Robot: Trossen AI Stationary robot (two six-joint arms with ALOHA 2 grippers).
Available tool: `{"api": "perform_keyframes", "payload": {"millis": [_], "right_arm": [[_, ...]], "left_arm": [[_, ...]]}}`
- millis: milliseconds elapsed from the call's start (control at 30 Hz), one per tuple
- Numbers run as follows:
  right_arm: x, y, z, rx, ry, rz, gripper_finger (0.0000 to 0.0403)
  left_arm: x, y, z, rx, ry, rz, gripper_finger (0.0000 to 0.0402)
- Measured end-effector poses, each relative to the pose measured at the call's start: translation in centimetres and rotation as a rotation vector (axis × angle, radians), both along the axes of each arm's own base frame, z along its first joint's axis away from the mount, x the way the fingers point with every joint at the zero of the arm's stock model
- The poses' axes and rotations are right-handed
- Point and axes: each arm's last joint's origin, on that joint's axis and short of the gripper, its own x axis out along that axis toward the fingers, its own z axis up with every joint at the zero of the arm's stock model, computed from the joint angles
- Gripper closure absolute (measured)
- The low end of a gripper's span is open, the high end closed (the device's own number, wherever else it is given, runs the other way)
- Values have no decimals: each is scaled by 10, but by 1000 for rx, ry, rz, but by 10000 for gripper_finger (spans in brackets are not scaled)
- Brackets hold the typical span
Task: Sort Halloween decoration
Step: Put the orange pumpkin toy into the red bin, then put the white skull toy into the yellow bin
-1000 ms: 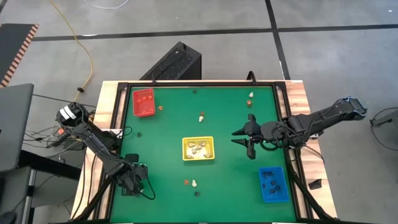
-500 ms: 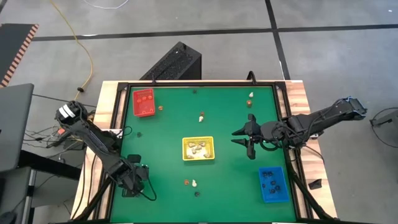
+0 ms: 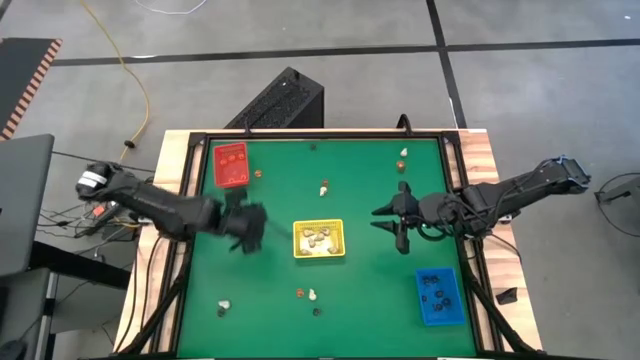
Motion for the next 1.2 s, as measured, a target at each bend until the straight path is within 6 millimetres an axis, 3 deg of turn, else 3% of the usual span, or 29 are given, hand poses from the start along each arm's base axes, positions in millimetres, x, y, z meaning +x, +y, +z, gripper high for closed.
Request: {"api": "perform_keyframes", "payload": {"millis": [267,500,700,867,1033,1200], "right_arm": [[0,-2,0,-21,7,-1,239],[0,-2,-1,-26,14,1,239],[0,-2,-1,-30,9,-8,239],[0,-4,1,-34,-12,-91,239],[7,-3,-7,70,6,-166,239],[37,-18,-20,129,-6,-283,240]], "left_arm": [[-18,114,-2,28,119,381,315],[-53,175,-1,-10,87,683,314],[-67,194,-1,-124,5,747,283],[-66,199,1,-94,-29,725,239],[-62,202,5,-58,-95,711,213],[-55,191,12,61,-422,595,209]]}}
